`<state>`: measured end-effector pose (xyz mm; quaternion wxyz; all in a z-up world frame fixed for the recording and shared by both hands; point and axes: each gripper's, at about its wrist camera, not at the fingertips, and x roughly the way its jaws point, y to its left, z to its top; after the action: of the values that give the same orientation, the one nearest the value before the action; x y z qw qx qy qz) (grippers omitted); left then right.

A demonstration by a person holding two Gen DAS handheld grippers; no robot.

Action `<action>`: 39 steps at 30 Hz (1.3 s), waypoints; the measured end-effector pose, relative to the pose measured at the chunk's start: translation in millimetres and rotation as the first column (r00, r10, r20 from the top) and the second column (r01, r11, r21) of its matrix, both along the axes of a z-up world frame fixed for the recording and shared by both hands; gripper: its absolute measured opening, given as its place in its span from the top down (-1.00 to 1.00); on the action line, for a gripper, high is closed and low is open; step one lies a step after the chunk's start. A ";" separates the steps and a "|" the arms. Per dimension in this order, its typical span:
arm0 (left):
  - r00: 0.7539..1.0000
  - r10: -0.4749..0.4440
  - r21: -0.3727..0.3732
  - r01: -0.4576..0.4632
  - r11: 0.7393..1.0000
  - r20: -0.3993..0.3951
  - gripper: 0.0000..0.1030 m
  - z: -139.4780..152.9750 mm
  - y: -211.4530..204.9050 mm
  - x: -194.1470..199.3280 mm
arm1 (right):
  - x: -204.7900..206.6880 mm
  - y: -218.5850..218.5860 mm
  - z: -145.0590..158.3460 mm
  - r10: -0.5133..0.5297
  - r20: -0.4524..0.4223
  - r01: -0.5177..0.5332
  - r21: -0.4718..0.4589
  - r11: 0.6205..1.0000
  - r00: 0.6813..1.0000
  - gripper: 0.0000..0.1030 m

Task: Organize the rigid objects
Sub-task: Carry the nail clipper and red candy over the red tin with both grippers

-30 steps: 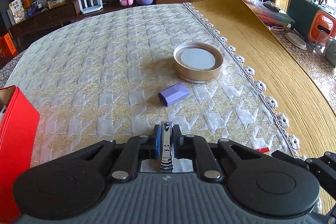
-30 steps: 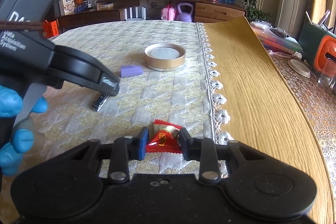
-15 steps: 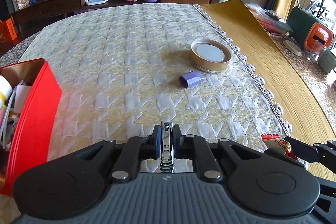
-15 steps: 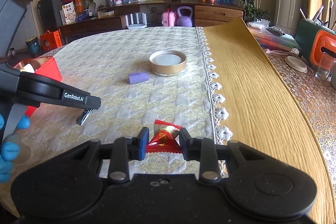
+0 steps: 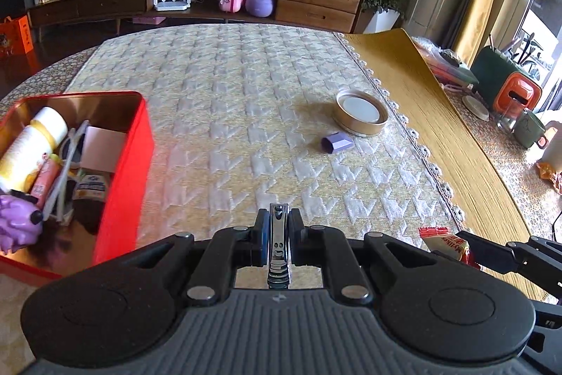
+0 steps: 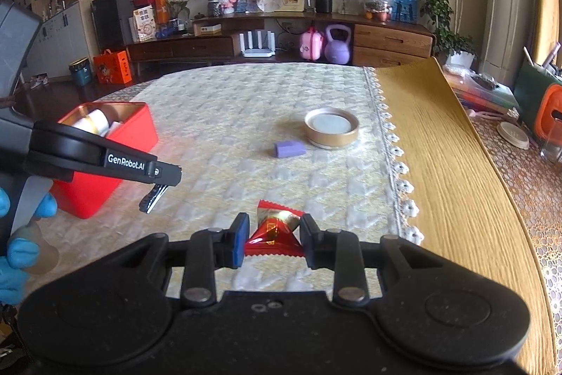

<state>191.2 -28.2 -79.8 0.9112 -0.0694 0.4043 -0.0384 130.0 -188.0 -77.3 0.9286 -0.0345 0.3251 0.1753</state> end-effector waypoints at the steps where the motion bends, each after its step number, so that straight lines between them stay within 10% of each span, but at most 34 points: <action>1: 1.000 0.006 0.002 -0.006 1.000 0.002 0.79 2.8 4.2 -2.6 | -1.1 3.0 2.5 0.007 -0.004 -0.007 0.009 1.000 1.000 0.41; 39: 0.986 0.164 0.005 -0.164 0.986 0.033 0.79 40.4 169.5 -34.3 | 9.0 164.5 48.3 0.305 0.051 -0.305 -0.009 0.952 0.951 0.41</action>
<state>156.9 141.2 -39.4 0.9179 -0.0982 0.3826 0.0374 139.0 -23.6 -28.9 0.8985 -0.0891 0.2917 0.3157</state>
